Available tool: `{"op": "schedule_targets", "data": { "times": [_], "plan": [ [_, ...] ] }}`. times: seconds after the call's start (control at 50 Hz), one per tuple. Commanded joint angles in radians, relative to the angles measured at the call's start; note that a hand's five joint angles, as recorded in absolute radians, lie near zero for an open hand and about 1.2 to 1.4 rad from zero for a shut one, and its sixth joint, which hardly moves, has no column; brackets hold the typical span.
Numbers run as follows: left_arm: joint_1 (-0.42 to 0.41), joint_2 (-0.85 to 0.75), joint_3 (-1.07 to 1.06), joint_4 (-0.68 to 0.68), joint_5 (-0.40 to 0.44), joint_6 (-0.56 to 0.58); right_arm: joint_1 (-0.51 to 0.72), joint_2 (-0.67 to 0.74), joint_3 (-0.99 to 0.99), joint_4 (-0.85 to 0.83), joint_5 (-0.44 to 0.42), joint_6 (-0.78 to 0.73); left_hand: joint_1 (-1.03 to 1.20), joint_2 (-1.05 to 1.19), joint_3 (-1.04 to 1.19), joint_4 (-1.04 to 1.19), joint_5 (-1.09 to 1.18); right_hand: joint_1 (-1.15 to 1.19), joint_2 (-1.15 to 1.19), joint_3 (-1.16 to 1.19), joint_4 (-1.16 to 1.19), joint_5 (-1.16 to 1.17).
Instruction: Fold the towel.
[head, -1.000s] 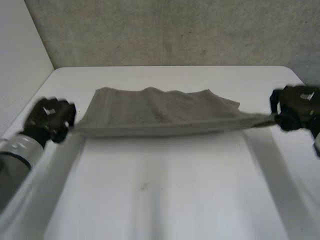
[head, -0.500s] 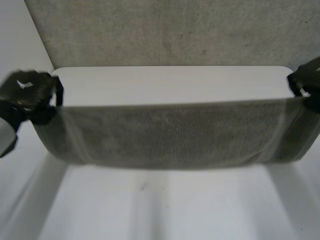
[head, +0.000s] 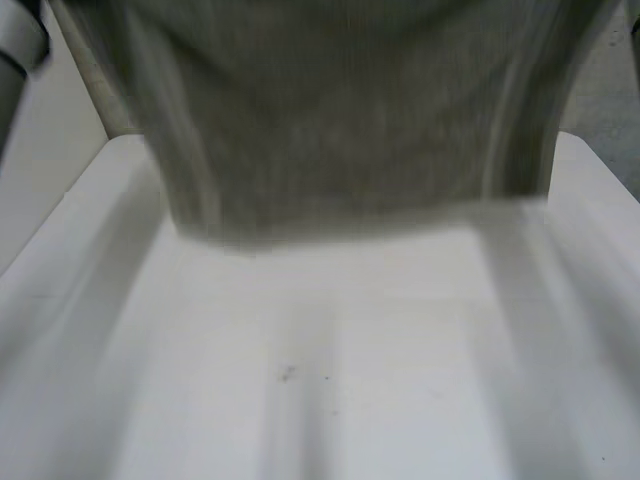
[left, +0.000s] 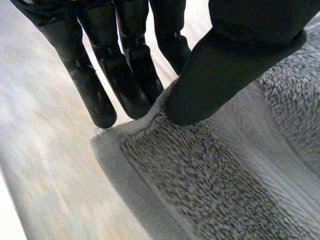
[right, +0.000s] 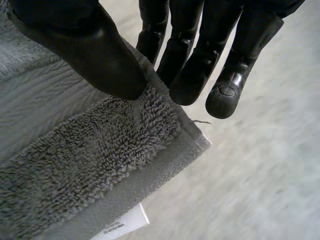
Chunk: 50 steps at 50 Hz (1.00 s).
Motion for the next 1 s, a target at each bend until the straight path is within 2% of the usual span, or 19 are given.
{"op": "schedule_targets", "data": {
  "times": [0.02,0.14,0.24,0.28,0.34,0.4,0.44,0.54,0.58,0.68,0.76,0.8,0.82,0.84,0.86,0.92,0.96,0.98,1.0],
  "plan": [
    [0.008,0.044,-0.005,0.117,-0.066,-0.175,0.002,-0.038,0.052,0.050,-0.011,0.039,0.198,0.179,0.179,0.179,0.193,0.061,0.060,0.052,0.055,0.050],
    [0.012,0.035,-0.180,0.088,-0.064,-0.175,0.011,-0.017,0.142,0.214,-0.049,0.037,0.198,0.179,0.179,0.179,0.193,0.061,0.060,0.052,0.055,0.050],
    [0.024,0.009,-0.413,0.146,-0.043,-0.173,0.011,-0.014,0.310,0.214,-0.125,0.024,0.198,0.179,0.179,0.179,0.193,0.061,0.060,0.052,0.055,0.050],
    [0.029,-0.008,-0.481,0.182,-0.029,-0.171,0.012,-0.003,0.444,0.186,-0.195,-0.021,0.198,0.179,0.179,0.179,0.193,0.061,0.060,0.052,0.055,0.050],
    [0.040,-0.047,-0.613,0.263,0.002,-0.156,0.014,0.009,0.512,0.164,-0.223,-0.053,0.198,0.179,0.179,0.179,0.193,0.061,0.060,0.052,0.055,0.050],
    [0.050,-0.094,-0.714,0.337,0.026,-0.099,0.028,0.042,0.636,0.112,-0.250,-0.134,0.198,0.179,0.179,0.179,0.193,0.061,0.060,0.052,0.055,0.050],
    [0.058,-0.134,-0.783,0.376,0.040,-0.011,0.037,0.069,0.736,0.063,-0.250,-0.232,0.198,0.179,0.179,0.179,0.193,0.061,0.060,0.052,0.055,0.050],
    [0.072,-0.145,-0.834,0.361,0.042,0.086,0.035,0.063,0.833,0.043,-0.232,-0.338,0.198,0.179,0.179,0.179,0.193,0.061,0.060,0.052,0.055,0.050],
    [0.096,-0.116,-0.886,0.299,0.042,0.187,0.029,0.048,0.854,0.050,-0.221,-0.349,0.198,0.179,0.179,0.179,0.193,0.061,0.060,0.052,0.055,0.050],
    [0.153,0.019,-0.970,0.178,0.046,0.291,0.023,-0.090,0.929,0.109,-0.169,-0.351,0.198,0.179,0.179,0.179,0.193,0.061,0.060,0.052,0.055,0.050],
    [0.179,0.108,-1.032,0.085,0.049,0.333,0.017,-0.231,0.992,0.246,-0.152,-0.358,0.198,0.179,0.179,0.179,0.193,0.061,0.060,0.052,0.055,0.050],
    [0.195,0.250,-1.090,-0.022,0.074,0.371,0.003,-0.270,1.006,0.313,-0.157,-0.360,0.198,0.179,0.179,0.179,0.193,0.061,0.060,0.052,0.055,0.050],
    [0.195,0.251,-1.090,-0.022,0.074,0.372,-0.018,-0.318,1.020,0.393,-0.161,-0.367,0.198,0.179,0.179,0.179,0.193,0.061,0.060,0.052,0.055,0.050],
    [0.208,0.342,-1.120,-0.088,0.100,0.393,-0.018,-0.319,1.020,0.394,-0.161,-0.368,0.198,0.179,0.179,0.179,0.193,0.061,0.060,0.052,0.055,0.050],
    [0.233,0.430,-1.149,-0.155,0.133,0.422,-0.041,-0.369,1.026,0.476,-0.164,-0.383,0.198,0.179,0.179,0.179,0.193,0.061,0.060,0.052,0.055,0.050],
    [0.278,0.509,-1.171,-0.219,0.176,0.453,-0.099,-0.455,1.028,0.645,-0.180,-0.451,0.198,0.179,0.179,0.179,0.193,0.061,0.060,0.052,0.055,0.050],
    [0.366,0.610,-1.182,-0.293,0.280,0.519,-0.123,-0.474,1.020,0.701,-0.195,-0.495,0.198,0.179,0.179,0.179,0.193,0.061,0.060,0.052,0.055,0.050],
    [0.366,0.610,-1.182,-0.294,0.281,0.519,-0.141,-0.477,1.011,0.719,-0.221,-0.537,0.198,0.179,0.179,0.179,0.193,0.061,0.060,0.052,0.055,0.050],
    [0.406,0.634,-1.176,-0.317,0.342,0.546,-0.141,-0.477,1.011,0.719,-0.221,-0.538,0.198,0.179,0.179,0.179,0.193,0.061,0.060,0.052,0.055,0.050]
  ]
}}
